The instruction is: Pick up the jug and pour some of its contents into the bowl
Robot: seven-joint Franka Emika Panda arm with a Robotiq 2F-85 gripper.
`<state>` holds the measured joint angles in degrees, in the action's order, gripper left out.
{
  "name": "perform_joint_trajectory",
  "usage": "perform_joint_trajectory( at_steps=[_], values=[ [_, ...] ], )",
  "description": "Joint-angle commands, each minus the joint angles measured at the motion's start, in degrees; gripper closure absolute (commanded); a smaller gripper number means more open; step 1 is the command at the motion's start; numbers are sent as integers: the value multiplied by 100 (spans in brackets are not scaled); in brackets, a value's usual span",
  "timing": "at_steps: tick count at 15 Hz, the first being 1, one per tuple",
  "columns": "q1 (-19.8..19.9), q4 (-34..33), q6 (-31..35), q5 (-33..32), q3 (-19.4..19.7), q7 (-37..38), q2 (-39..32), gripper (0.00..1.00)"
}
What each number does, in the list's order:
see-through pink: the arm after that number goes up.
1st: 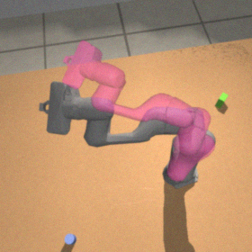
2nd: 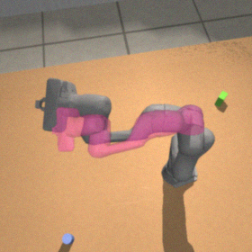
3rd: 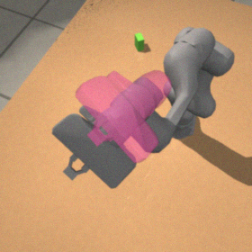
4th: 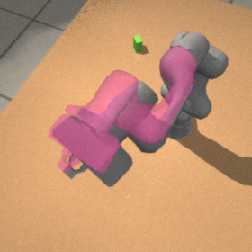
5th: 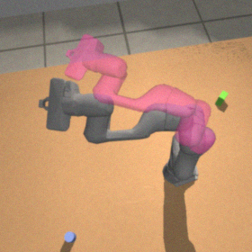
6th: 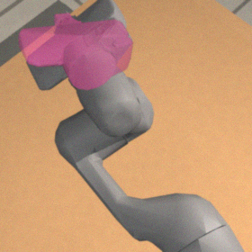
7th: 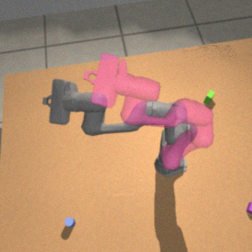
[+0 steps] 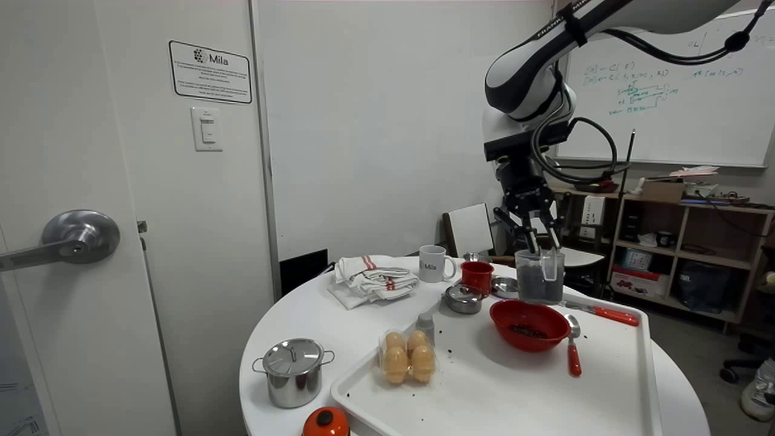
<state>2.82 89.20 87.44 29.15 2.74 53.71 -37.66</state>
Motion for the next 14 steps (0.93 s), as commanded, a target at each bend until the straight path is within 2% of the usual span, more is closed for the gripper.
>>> perform_joint_trajectory(
  at_steps=[1,7,14],
  values=[
    [299,-326,-341,417,22,55,-225,88],
    [644,-818,-1295,768,24,26,-672,88],
    [762,-1513,-2628,982,17,-60,-1234,88]
  ],
)
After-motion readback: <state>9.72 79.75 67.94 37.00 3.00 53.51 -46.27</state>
